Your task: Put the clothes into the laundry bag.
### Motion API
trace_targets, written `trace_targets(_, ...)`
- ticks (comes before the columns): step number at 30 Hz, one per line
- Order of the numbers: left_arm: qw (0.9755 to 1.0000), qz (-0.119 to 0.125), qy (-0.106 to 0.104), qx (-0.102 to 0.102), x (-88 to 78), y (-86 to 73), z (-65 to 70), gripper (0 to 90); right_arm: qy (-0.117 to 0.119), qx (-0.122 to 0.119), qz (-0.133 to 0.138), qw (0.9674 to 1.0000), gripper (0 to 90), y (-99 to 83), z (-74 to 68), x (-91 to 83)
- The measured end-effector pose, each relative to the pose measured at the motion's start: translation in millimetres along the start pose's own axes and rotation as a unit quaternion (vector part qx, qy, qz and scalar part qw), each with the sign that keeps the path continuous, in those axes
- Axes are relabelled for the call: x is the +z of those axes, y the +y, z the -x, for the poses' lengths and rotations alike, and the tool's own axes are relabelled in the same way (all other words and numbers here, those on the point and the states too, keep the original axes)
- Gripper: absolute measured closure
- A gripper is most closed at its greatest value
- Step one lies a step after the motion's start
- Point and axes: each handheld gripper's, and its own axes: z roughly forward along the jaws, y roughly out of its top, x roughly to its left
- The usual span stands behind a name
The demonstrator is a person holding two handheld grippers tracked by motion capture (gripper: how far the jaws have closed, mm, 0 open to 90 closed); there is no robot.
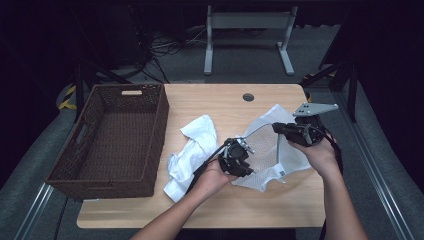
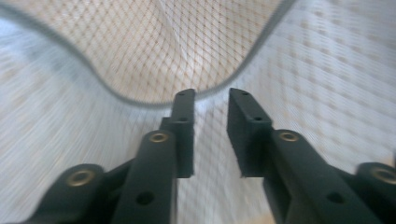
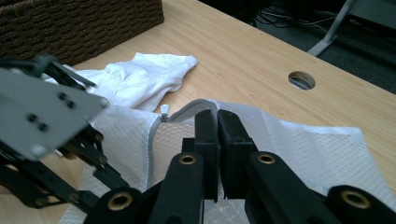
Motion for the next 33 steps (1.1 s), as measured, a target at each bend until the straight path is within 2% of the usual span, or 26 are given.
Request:
trace_targets(1,1.0000,0.001,-0.001,-0.002,-5.0,-2.0,-1.3,63.3,0.000,0.002,-0.002,1.0000,86.8,-0.2,0.1,0.5)
trace_targets(5,0.9997,0.013,0.003,-0.021,-25.0,-12.3,-8.0,56.9,0.000,0.001,-0.005,1.0000,86.9,-0.7,0.4,2.4)
trace_targets(8,0.9996,0.017,0.008,-0.023,-32.5,-17.1,-11.7,51.6,-0.001,0.001,-0.006,1.0000,86.9,-0.9,1.1,2.6)
trace_targets(10,0.9988,0.029,0.027,-0.029,-46.5,-25.5,-16.9,49.9,-0.002,0.002,-0.004,1.0000,86.8,-1.1,1.3,2.4)
trace_targets(13,0.9972,0.033,0.058,-0.034,-61.3,-34.7,-23.2,43.1,-0.003,0.002,-0.006,1.0000,86.8,-2.4,2.3,1.5)
trace_targets(15,0.9950,0.035,0.083,-0.042,-69.7,-41.5,-27.8,39.8,-0.003,0.003,-0.006,1.0000,86.9,-3.5,3.0,2.1)
trace_targets(17,0.9931,0.033,0.099,-0.055,-75.9,-48.2,-34.3,34.9,-0.002,0.004,-0.008,1.0000,86.8,-4.8,3.7,3.3)
trace_targets(19,0.9900,0.032,0.119,-0.068,-79.7,-55.2,-38.9,29.5,-0.003,0.005,-0.011,0.9999,86.8,-6.1,4.0,4.8)
trace_targets(25,0.9817,0.025,0.160,-0.100,-83.2,-65.8,-52.3,20.7,-0.001,0.003,-0.014,0.9999,86.8,-7.6,3.3,6.6)
trace_targets(27,0.9794,0.022,0.170,-0.107,-82.4,-68.0,-56.4,18.0,0.000,0.002,-0.015,0.9999,86.8,-7.9,3.4,6.7)
trace_targets(30,0.9769,0.003,0.177,-0.119,-75.4,-71.8,-63.5,13.5,0.000,0.002,-0.017,0.9999,86.8,-8.5,3.5,7.0)
trace_targets(33,0.9761,-0.012,0.178,-0.124,-66.6,-75.1,-69.9,10.8,0.001,0.001,-0.017,0.9999,86.8,-8.7,3.2,7.0)
